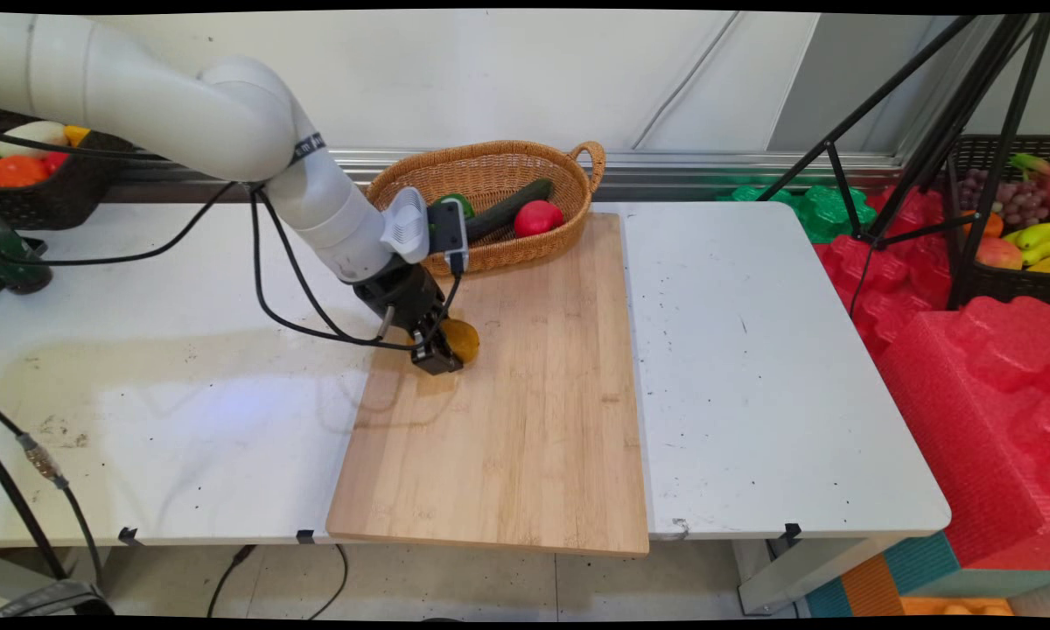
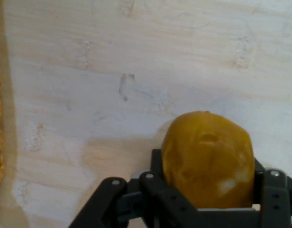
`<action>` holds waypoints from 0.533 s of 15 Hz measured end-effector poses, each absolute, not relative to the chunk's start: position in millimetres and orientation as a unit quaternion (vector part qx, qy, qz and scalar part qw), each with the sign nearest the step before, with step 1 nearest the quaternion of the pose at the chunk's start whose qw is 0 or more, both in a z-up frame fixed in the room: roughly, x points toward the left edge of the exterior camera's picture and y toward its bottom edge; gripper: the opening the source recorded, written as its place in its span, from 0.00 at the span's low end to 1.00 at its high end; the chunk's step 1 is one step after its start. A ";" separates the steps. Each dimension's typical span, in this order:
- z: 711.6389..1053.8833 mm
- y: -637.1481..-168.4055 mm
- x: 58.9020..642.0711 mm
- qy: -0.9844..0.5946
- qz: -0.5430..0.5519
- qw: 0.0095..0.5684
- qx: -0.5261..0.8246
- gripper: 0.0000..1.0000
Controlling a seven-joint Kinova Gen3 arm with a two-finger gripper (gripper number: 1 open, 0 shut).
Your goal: Place the picked object in the vegetable basket
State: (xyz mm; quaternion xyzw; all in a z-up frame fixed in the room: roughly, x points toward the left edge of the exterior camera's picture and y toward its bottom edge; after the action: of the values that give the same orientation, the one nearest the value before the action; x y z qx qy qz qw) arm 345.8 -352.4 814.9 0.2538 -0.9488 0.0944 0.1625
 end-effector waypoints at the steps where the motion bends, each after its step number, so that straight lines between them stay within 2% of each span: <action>1: 820.3 -348.6 346.7 -0.948 0.097 0.166 0.254 0.00; 8: 892.0 -339.2 347.1 -0.926 0.145 0.220 0.268 0.00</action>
State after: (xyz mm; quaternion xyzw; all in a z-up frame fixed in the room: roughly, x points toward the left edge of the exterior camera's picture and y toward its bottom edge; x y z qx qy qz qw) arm 347.1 -339.2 892.0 0.2685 -0.9265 0.1452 0.2202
